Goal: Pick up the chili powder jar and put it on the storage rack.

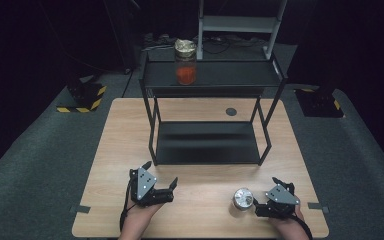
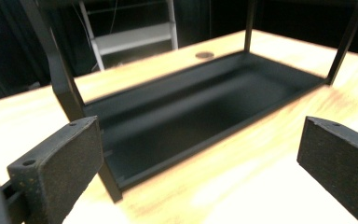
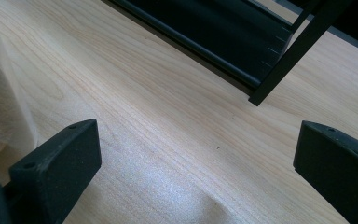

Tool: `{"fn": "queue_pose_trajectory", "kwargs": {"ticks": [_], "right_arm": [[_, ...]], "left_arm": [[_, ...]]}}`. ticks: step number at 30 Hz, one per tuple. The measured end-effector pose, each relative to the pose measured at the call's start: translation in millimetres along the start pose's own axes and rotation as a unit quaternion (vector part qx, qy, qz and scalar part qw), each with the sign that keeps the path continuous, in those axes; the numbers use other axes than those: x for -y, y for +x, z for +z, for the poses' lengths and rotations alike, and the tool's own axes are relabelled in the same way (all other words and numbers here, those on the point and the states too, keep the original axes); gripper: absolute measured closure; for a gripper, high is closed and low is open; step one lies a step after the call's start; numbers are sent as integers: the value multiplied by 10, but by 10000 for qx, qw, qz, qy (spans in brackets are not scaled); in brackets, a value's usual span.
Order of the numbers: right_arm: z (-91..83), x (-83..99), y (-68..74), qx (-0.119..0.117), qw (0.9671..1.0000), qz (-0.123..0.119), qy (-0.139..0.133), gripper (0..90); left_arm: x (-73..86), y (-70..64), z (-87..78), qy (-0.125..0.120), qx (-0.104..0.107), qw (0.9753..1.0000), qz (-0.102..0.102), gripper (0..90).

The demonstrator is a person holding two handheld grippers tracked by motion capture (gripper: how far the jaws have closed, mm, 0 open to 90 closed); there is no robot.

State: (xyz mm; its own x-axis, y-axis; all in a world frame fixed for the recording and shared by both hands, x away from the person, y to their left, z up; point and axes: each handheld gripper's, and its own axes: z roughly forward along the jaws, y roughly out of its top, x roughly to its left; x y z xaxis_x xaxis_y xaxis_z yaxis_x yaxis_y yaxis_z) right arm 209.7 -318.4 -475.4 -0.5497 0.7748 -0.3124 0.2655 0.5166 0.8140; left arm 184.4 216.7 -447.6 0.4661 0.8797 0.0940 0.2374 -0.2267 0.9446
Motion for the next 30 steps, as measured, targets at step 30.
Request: {"fn": "queue_pose_trajectory", "kwargs": {"ticks": [30], "right_arm": [[-19, 31, 15, 58, 9999, 113, -89, 0]], "left_arm": [[238, -121, 135, 1170, -173, 9909, 635, 10]]}}
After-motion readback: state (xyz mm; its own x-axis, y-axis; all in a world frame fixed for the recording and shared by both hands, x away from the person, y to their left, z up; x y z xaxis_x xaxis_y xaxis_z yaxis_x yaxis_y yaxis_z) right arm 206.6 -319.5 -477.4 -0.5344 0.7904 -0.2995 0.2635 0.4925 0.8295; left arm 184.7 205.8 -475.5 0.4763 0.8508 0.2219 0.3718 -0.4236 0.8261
